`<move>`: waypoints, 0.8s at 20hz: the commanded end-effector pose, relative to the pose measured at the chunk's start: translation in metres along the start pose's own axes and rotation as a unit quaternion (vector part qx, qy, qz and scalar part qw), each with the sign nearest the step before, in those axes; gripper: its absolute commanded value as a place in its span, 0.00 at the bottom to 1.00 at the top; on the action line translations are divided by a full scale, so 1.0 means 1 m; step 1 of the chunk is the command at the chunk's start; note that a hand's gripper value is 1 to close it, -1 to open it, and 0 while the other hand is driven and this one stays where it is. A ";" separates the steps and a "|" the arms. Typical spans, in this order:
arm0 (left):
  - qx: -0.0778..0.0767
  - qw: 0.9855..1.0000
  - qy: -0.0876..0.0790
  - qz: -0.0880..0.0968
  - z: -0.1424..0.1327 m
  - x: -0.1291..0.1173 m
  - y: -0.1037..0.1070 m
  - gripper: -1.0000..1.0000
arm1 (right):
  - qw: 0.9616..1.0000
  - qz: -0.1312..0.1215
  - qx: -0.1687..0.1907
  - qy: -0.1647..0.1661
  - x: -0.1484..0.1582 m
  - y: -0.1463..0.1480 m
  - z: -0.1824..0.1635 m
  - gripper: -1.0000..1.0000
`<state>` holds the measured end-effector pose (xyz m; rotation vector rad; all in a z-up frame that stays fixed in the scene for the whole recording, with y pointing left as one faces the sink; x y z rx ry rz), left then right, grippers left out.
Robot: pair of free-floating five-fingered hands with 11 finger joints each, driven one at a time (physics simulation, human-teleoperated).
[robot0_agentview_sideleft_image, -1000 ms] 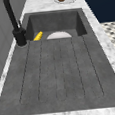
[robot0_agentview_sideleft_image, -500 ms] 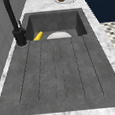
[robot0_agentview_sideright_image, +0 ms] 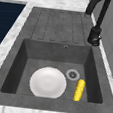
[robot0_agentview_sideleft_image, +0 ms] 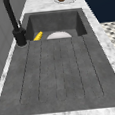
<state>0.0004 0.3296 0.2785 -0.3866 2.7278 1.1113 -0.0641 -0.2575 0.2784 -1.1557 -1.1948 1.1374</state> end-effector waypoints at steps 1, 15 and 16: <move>-0.061 0.998 -0.011 0.014 0.001 -0.002 -0.002 0.00 | 1.000 0.000 0.000 0.000 0.000 0.000 0.000 0.50; -0.077 0.997 -0.007 0.022 0.000 -0.016 -0.010 0.00 | 1.000 0.000 0.000 0.000 0.000 0.000 0.000 0.50; -0.078 0.997 -0.007 0.022 0.000 -0.017 -0.010 0.00 | 1.000 0.000 0.000 0.000 0.000 0.000 0.000 0.50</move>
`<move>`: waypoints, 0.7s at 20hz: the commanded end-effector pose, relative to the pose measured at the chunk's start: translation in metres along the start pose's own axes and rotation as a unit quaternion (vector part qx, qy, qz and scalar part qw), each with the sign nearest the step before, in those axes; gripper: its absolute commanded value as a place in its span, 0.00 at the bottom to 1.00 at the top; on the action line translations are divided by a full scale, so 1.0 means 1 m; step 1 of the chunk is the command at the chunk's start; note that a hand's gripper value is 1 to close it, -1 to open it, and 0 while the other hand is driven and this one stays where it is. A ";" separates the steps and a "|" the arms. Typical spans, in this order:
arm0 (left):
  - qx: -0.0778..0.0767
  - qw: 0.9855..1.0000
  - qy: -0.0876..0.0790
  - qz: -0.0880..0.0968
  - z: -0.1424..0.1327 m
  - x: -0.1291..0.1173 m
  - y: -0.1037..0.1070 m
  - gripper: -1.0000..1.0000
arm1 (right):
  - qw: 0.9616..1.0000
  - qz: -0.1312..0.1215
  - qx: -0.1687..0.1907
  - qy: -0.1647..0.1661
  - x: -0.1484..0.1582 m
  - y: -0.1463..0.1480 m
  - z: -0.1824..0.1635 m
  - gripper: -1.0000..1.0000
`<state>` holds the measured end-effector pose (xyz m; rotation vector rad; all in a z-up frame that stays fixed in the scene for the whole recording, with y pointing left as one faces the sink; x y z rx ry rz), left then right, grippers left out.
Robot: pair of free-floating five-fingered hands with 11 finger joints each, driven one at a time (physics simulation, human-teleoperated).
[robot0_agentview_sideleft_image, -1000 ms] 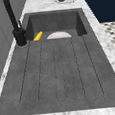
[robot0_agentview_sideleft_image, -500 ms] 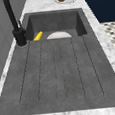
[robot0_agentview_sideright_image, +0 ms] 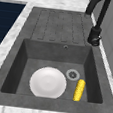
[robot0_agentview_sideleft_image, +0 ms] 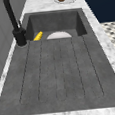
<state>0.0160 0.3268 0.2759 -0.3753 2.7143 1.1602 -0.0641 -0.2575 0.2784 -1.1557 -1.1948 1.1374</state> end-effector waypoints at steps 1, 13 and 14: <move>-0.063 0.998 -0.005 0.017 -0.001 -0.004 -0.003 0.00 | 1.000 0.000 0.000 0.000 0.000 0.000 0.000 0.50; -0.075 0.997 -0.010 0.018 0.000 -0.021 -0.011 0.00 | 1.000 0.000 0.000 0.000 0.000 0.000 0.000 0.50; -0.076 0.997 -0.010 0.019 0.000 -0.023 -0.012 0.00 | 1.000 0.000 0.000 0.000 0.000 0.000 0.000 0.50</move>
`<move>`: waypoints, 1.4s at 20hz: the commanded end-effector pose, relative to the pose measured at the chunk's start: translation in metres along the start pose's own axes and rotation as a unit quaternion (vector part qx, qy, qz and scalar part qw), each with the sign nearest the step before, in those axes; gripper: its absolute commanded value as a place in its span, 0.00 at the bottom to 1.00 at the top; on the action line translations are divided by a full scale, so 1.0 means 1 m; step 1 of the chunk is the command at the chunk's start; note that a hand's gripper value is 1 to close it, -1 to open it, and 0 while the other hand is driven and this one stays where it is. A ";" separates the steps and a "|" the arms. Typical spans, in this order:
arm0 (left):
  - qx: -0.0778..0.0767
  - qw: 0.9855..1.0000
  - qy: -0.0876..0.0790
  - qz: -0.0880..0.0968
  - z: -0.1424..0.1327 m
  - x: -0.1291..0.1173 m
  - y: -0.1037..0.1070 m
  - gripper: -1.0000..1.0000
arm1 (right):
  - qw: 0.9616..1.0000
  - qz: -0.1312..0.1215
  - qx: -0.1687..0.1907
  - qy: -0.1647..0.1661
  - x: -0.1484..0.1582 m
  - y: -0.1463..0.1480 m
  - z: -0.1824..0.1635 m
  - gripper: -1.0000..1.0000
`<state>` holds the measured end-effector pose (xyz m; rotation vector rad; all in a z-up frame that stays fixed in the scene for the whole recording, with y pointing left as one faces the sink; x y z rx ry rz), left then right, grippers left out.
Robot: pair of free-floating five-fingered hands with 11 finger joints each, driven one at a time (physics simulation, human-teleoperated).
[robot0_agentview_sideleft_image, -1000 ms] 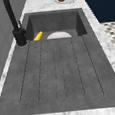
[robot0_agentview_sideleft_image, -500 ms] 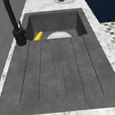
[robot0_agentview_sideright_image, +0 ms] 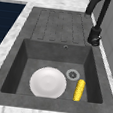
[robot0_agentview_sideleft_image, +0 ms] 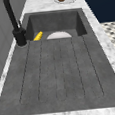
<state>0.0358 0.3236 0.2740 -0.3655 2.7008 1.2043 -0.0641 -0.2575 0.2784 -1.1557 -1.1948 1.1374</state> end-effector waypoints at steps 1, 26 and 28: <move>-0.062 0.998 -0.007 0.015 0.000 -0.006 -0.004 0.00 | 1.000 0.000 0.000 0.000 0.000 0.000 0.000 0.50; -0.090 0.996 -0.010 0.018 -0.006 0.001 -0.015 0.00 | 1.000 0.000 0.000 0.000 0.000 0.000 0.000 0.50; -0.092 0.995 -0.010 0.019 -0.006 0.002 -0.016 0.00 | 1.000 0.000 0.000 0.000 0.000 0.000 0.000 0.50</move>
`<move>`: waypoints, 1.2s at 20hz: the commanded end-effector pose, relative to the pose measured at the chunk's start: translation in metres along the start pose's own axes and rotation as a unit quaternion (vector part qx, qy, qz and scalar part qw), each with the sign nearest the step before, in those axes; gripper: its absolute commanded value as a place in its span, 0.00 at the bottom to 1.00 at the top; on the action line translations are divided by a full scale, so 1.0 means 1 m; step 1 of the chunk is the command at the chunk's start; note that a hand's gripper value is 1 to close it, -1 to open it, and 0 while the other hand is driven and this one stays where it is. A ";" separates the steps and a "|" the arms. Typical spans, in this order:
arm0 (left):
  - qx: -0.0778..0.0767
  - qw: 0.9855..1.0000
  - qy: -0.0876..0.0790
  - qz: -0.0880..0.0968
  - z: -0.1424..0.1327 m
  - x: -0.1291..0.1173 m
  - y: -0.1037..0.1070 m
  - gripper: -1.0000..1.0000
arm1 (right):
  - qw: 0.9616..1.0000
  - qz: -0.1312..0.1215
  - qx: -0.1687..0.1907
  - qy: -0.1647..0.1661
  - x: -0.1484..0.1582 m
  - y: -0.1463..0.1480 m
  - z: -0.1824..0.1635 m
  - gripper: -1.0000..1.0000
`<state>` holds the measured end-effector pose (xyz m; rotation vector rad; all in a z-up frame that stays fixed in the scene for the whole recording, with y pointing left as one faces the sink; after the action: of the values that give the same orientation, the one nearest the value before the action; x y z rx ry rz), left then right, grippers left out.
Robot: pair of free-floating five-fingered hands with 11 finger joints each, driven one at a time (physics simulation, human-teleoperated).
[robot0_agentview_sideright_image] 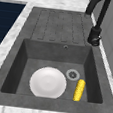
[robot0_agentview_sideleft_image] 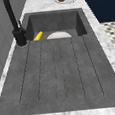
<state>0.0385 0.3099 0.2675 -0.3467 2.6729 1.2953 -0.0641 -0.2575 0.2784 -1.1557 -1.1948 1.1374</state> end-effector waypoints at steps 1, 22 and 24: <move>-0.062 0.998 -0.008 0.010 0.000 0.001 -0.003 0.00 | 1.000 0.000 0.000 0.000 0.000 0.000 0.000 0.50; -0.084 0.996 -0.014 0.020 -0.004 0.031 -0.003 0.00 | 1.000 0.000 0.000 0.000 0.000 0.000 0.000 0.50; -0.086 0.996 -0.015 0.020 -0.004 0.035 -0.003 0.00 | 1.000 0.000 0.000 0.000 0.000 0.000 0.000 0.50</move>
<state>0.0112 0.3013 0.2603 -0.3291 2.6460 1.3701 -0.0641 -0.2575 0.2784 -1.1557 -1.1948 1.1374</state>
